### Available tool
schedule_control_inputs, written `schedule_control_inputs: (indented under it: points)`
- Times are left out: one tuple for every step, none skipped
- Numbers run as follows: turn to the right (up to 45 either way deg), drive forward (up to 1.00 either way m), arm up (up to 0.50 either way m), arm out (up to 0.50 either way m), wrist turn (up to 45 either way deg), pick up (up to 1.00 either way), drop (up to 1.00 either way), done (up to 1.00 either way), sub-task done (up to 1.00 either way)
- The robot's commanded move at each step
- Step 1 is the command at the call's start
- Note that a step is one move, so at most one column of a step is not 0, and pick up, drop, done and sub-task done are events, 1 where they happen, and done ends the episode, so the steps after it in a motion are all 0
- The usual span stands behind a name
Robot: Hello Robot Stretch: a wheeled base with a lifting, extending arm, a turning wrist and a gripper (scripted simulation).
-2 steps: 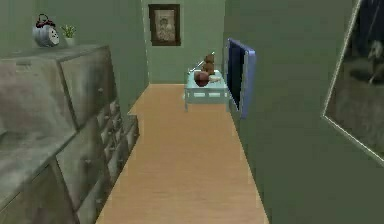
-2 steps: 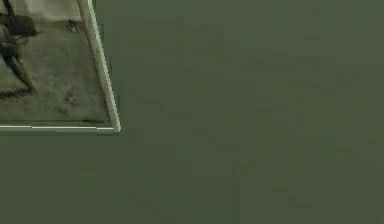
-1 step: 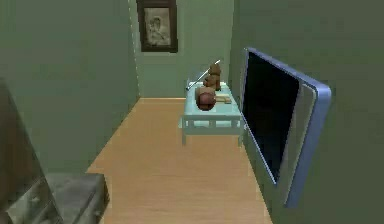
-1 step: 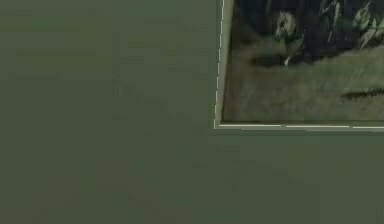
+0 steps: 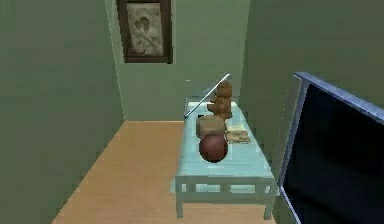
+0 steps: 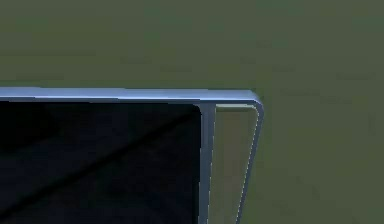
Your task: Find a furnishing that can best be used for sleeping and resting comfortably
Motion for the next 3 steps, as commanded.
schedule_control_inputs:
  points:
    - [3.0, 0.0, 0.0, 0.0, 0.0, 0.0, 0.0, 0.0, 0.0]
    - [0.0, 0.45, 0.0, 0.0, 0.0, 0.0, 0.0, 0.0, 0.0]
    - [0.0, 0.0, 0.0, 0.0, 0.0, 0.0, 0.0, 1.0, 0.0]
